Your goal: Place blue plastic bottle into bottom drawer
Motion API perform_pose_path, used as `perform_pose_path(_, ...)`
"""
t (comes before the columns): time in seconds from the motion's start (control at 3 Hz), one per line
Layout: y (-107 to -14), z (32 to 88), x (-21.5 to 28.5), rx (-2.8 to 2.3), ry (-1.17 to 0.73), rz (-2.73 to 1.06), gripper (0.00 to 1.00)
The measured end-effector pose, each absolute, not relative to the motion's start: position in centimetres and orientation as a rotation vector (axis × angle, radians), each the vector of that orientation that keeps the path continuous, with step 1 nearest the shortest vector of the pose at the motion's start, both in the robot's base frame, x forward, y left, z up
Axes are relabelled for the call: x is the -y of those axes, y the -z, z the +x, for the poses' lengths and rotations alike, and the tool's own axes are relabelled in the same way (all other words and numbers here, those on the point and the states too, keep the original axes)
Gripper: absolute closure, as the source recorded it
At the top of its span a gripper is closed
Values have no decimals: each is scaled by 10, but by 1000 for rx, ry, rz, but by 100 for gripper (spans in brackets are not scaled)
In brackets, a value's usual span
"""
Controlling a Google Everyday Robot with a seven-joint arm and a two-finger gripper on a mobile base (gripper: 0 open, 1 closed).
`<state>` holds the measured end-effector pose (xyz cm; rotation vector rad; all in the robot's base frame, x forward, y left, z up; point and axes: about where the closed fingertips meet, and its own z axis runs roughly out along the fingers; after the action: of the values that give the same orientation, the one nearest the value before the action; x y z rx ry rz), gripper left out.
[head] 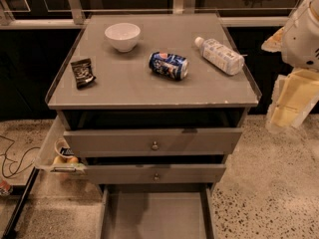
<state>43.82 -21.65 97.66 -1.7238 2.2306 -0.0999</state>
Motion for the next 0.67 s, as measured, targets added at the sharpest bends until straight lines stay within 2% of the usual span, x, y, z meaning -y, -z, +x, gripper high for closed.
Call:
perform_pose_path(0.33, -977, 440, 216, -2225, 106, -1722, 0)
perform_pose_path(0.67, -978, 471, 210, -2154, 78, -1729, 0)
